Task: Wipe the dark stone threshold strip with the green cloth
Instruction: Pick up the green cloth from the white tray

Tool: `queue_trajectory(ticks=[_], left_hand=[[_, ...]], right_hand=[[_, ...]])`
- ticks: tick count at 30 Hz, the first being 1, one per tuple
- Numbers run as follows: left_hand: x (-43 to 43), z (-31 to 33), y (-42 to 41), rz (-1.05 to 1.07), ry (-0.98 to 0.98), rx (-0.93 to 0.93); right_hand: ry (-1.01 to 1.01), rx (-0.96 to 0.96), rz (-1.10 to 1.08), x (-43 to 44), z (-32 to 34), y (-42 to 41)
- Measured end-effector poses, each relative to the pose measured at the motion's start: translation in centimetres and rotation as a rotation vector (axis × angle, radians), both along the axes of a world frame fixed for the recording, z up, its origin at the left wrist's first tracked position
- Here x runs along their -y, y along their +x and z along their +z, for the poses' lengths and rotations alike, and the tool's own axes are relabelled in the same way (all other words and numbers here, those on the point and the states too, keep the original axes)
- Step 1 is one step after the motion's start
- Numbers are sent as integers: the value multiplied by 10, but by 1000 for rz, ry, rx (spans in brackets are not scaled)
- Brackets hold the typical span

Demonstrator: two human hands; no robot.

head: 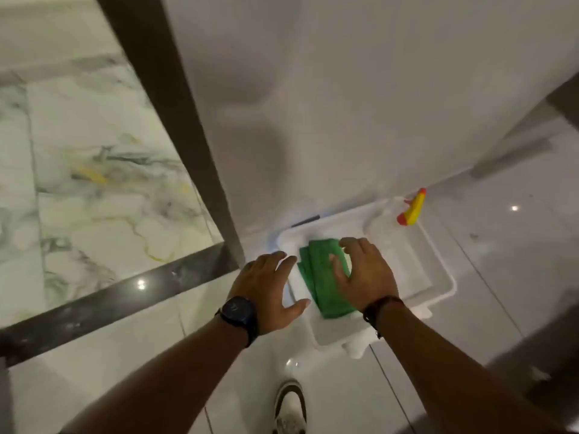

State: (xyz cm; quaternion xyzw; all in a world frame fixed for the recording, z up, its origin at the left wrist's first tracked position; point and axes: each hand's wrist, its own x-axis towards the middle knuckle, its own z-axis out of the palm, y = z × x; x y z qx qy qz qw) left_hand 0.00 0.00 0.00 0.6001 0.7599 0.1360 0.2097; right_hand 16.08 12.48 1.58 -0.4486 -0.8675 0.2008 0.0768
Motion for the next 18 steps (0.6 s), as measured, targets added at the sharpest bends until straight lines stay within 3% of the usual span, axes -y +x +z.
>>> queue_trajectory(ticks=[8,11,13,18], left_hand=[[-50,-151,29,-34,37,-78],[-54,-191,29,-5,14,-147],[-53,-210,29,17,23,-137],[-51,-212,24,0,72,-59]], right_hand=[[-389,211,-345,-36,-171,33],[-280,295,-379,-41,-209,25],[-215,242,-435,-45,-225,20],[-338,156,-399,-49,-230,14]])
